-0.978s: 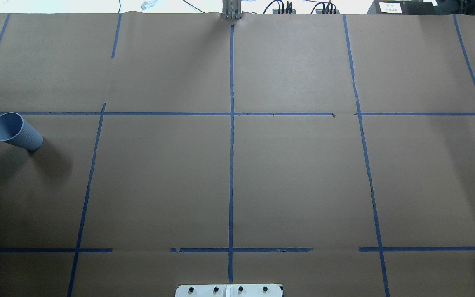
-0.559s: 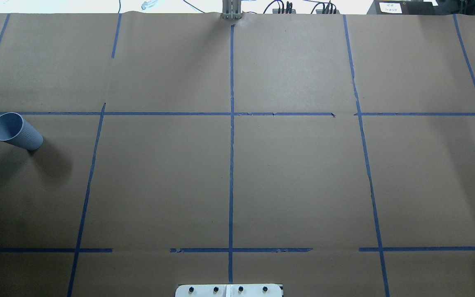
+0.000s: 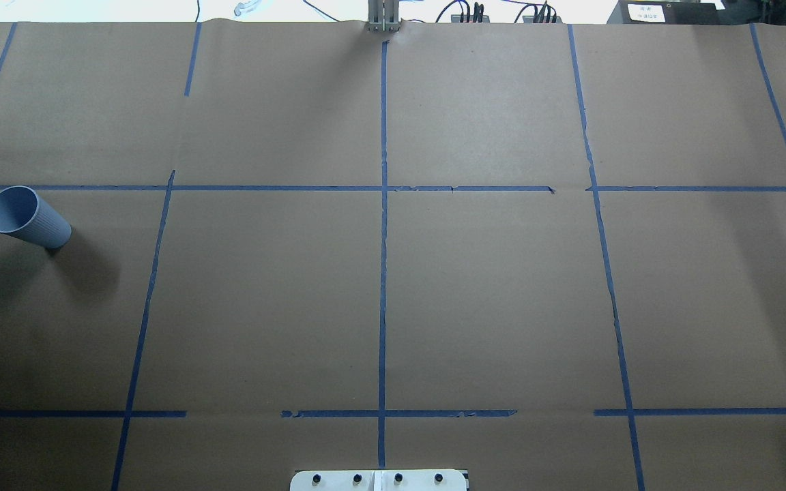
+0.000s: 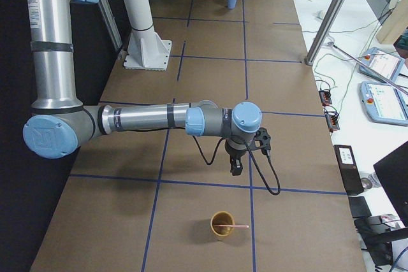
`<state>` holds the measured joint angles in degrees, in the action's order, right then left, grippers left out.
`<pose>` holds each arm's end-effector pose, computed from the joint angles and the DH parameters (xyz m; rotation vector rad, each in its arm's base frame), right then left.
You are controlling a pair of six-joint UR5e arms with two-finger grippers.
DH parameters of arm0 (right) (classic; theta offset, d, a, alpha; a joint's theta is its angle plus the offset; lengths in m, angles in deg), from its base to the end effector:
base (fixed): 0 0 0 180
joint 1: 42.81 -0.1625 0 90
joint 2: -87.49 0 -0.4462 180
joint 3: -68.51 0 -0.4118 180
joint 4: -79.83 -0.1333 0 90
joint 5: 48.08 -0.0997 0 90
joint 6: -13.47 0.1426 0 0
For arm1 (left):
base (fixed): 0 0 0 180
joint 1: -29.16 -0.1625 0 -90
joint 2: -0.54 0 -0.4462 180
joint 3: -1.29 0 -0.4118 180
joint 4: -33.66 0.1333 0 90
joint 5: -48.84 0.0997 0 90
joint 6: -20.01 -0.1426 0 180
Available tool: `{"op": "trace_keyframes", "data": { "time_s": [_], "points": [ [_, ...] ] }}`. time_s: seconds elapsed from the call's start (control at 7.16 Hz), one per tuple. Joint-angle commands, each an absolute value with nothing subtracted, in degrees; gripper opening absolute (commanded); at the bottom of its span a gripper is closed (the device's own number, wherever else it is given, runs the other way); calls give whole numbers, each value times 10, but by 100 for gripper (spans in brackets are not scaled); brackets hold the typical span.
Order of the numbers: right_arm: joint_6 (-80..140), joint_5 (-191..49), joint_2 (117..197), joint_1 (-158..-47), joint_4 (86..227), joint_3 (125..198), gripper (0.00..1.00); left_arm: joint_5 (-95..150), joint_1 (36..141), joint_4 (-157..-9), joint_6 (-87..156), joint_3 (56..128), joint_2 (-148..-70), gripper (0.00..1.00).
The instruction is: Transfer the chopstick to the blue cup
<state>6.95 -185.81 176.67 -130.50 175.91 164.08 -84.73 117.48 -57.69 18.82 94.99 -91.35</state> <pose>0.0070 -0.5165 0.6582 0.0357 -0.8331 -0.1473 -0.0193 -0.5368 0.6589 0.1120 0.7602 0.0937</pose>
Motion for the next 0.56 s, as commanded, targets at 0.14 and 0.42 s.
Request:
{"op": "trace_keyframes", "data": {
  "time_s": [0.14, 0.42],
  "points": [
    [66, -1859, 1764, -1300, 1758, 1646, 100, -846, 1061, -604, 372, 959, -911, 100],
    [41, -1860, 1765, -1299, 1759, 1648, 100, -846, 1019, -684, 473, 966, -916, 100]
  ]
}}
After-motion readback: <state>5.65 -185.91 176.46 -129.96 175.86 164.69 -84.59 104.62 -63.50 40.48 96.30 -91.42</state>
